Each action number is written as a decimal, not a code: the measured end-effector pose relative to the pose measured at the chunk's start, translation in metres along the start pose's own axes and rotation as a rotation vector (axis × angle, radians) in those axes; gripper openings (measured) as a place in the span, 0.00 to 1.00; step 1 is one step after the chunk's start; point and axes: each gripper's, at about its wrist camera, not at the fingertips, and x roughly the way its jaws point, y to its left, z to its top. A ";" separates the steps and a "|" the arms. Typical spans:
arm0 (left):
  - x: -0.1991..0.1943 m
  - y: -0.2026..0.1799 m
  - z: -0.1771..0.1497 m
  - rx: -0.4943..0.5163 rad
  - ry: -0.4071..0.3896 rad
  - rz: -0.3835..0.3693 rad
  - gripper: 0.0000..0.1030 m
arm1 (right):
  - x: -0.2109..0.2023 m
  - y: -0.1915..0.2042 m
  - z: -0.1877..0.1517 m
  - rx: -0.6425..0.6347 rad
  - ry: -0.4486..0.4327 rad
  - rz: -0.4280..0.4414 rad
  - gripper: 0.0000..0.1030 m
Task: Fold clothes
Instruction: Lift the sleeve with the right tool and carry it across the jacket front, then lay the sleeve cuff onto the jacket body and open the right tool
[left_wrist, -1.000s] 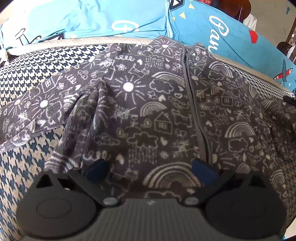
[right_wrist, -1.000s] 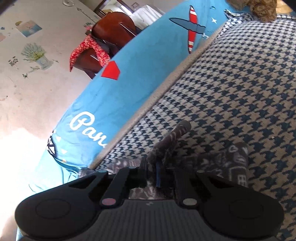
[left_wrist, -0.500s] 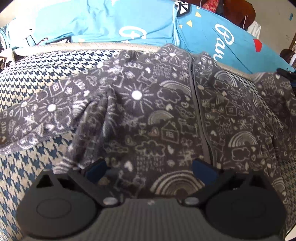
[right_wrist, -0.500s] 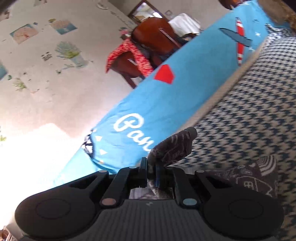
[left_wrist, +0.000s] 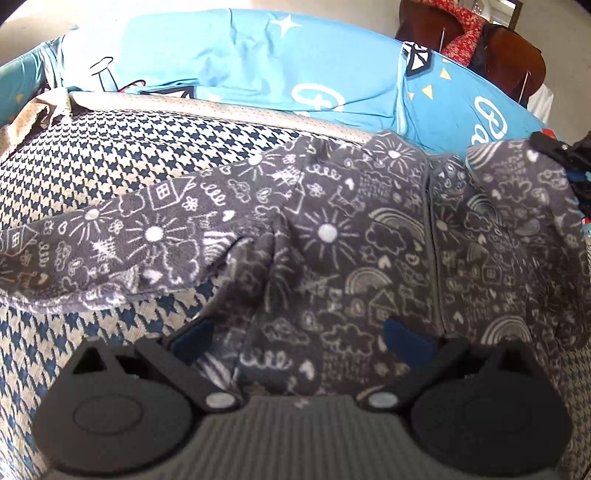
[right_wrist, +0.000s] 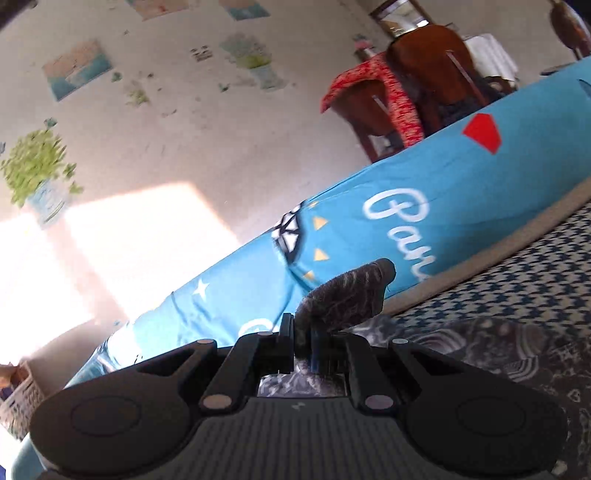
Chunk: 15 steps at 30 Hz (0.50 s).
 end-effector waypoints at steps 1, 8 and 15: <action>0.000 0.001 0.001 -0.004 0.000 0.002 1.00 | 0.003 0.004 -0.003 -0.011 0.011 0.011 0.11; -0.003 0.009 0.005 -0.035 -0.022 0.033 1.00 | 0.025 0.022 -0.035 -0.091 0.161 0.071 0.11; -0.003 0.015 0.007 -0.061 -0.027 0.055 1.00 | 0.042 0.035 -0.069 -0.211 0.431 0.137 0.31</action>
